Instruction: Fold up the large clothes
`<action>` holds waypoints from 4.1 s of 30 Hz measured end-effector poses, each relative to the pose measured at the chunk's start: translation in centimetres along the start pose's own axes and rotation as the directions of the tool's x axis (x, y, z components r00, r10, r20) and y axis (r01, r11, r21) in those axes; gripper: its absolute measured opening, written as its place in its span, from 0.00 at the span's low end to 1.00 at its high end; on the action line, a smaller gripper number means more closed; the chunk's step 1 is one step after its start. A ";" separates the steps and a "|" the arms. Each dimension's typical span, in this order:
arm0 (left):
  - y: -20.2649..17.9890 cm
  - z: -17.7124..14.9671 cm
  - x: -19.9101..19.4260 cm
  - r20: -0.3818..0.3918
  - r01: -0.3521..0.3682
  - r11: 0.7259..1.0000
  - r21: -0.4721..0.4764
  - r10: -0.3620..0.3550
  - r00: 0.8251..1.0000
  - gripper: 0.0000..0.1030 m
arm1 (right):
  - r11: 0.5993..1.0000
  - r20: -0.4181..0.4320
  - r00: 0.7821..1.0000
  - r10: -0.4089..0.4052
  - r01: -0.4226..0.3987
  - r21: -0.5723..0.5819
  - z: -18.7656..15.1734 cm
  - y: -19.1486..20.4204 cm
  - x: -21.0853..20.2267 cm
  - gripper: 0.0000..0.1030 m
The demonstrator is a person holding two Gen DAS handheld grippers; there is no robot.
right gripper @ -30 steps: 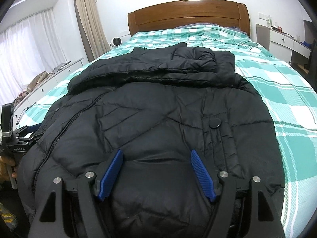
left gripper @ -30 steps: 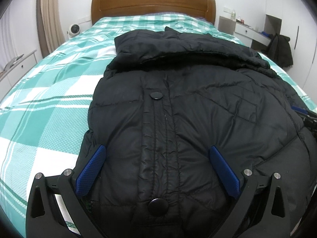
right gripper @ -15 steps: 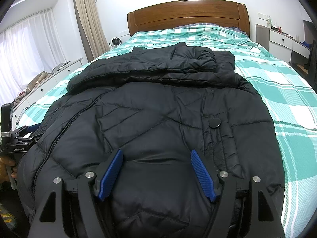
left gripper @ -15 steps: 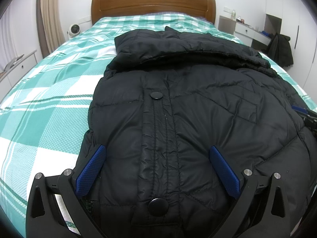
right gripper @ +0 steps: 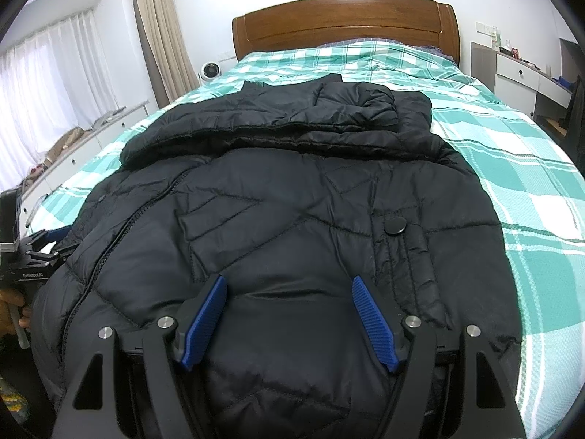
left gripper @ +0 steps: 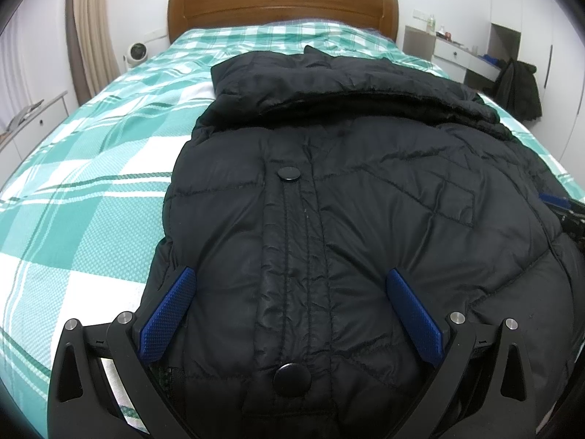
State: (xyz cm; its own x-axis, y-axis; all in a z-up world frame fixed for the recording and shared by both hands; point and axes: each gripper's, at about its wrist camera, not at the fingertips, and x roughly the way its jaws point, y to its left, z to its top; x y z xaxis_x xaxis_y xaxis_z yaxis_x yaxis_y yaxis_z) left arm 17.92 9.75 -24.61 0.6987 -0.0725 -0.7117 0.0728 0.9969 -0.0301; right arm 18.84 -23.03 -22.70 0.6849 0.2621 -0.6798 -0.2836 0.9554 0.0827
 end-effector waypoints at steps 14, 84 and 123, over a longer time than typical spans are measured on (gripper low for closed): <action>0.1 0.1 -4.1 -0.119 0.047 0.999 0.012 -0.046 0.992 0.99 | 0.997 -0.049 0.997 -0.062 0.064 0.037 0.4 0.5 -6.6 0.71; 6.0 -6.1 -7.7 -0.371 0.212 0.903 -0.375 -0.355 0.858 0.14 | 0.973 -0.355 0.934 0.051 0.033 0.228 -5.2 -5.9 -11.2 0.20; 10.8 18.6 -4.3 0.032 0.453 0.734 -0.507 -0.509 0.860 0.13 | 0.709 0.114 0.898 0.425 -0.409 0.574 12.0 -14.5 -9.1 0.11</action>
State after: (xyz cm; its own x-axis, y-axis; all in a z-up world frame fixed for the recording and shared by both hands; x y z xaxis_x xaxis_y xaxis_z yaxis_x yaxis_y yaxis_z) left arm 29.00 20.26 -8.81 0.5864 -0.5708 -0.5747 0.0089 0.7140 -0.7001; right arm 24.81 -37.62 -8.99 0.5711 0.6573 -0.4917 -0.0965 0.6486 0.7550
